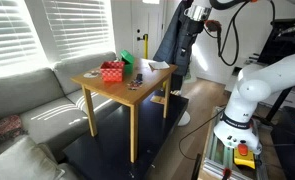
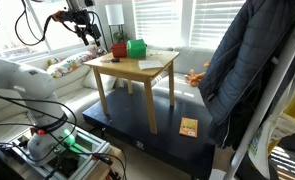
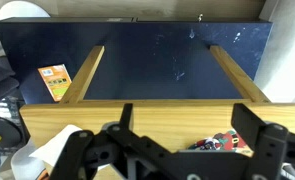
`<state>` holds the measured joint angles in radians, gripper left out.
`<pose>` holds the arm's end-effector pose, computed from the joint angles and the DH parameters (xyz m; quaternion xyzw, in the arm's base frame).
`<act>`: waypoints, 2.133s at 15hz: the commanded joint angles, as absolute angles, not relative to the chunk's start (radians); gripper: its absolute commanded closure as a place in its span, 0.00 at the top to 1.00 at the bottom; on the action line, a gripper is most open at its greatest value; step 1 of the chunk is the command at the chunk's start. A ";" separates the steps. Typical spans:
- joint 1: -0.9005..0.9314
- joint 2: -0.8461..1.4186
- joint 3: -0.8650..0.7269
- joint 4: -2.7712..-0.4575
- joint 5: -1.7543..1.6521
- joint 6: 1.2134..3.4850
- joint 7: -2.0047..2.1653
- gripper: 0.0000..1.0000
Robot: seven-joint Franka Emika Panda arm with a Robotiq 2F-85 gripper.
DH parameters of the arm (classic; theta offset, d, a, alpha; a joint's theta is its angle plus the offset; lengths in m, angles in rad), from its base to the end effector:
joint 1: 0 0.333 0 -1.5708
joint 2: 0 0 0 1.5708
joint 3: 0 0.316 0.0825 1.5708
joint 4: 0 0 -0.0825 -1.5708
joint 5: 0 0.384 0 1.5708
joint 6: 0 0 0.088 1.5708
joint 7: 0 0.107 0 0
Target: Flip the toy car over
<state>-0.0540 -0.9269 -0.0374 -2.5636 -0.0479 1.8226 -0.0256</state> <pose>0.2901 -0.0329 0.5566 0.9954 -0.0229 0.0921 0.0135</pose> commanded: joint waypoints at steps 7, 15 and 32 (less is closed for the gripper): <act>-0.050 -0.926 -0.040 -2.562 -0.050 1.821 -0.023 1.00; -0.096 -0.577 -0.017 -2.356 -0.013 1.780 0.196 1.00; -0.117 0.163 -0.117 -1.774 0.403 1.467 0.514 1.00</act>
<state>-0.1094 0.0663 -0.1082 -1.8743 0.3170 1.5415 0.4263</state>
